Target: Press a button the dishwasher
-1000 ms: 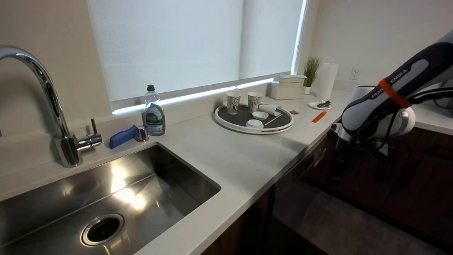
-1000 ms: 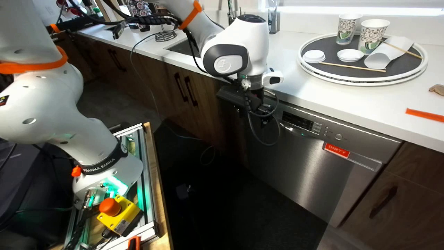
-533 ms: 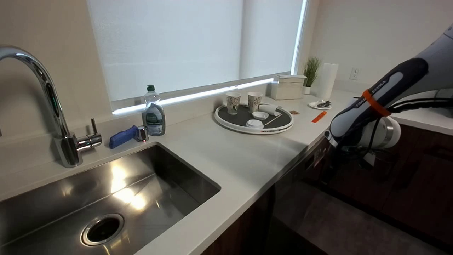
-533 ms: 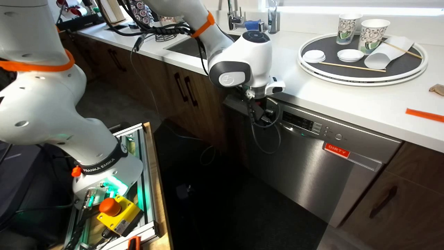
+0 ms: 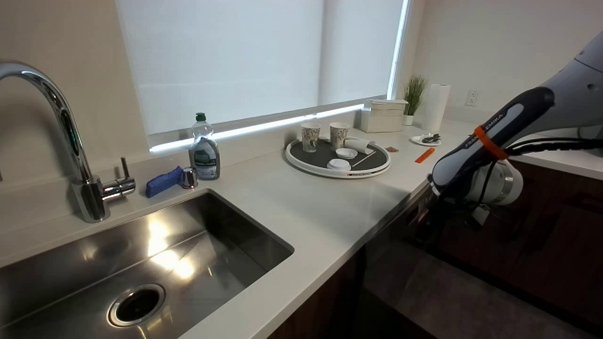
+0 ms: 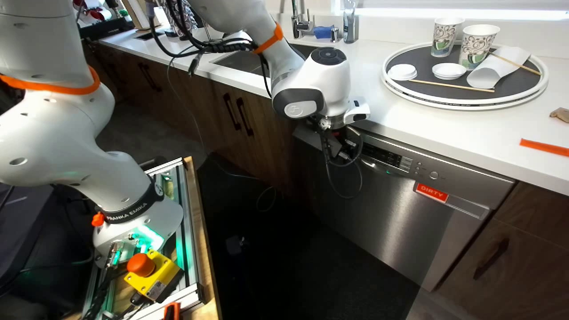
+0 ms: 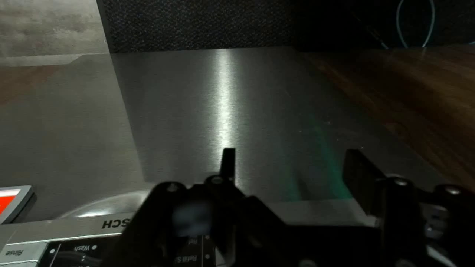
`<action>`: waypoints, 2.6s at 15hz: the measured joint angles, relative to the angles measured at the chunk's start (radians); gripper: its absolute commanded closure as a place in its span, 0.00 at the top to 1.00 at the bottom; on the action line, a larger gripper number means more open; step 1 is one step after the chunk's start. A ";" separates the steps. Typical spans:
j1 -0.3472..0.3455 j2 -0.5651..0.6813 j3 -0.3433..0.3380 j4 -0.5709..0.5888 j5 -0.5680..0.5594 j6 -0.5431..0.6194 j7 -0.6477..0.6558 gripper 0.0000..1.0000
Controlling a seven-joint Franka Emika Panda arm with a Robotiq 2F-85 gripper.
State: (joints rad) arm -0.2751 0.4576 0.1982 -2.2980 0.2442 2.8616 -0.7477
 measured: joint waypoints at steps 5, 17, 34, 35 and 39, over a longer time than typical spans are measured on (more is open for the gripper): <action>-0.074 0.014 0.072 0.005 0.004 0.035 0.000 0.06; -0.219 0.048 0.230 0.005 0.020 0.139 0.000 0.00; -0.292 0.089 0.295 0.011 -0.002 0.188 0.021 0.01; -0.292 0.089 0.295 0.011 -0.003 0.188 0.021 0.01; -0.292 0.089 0.295 0.011 -0.013 0.188 0.026 0.00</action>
State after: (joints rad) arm -0.5672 0.5466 0.4929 -2.2871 0.2307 3.0496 -0.7216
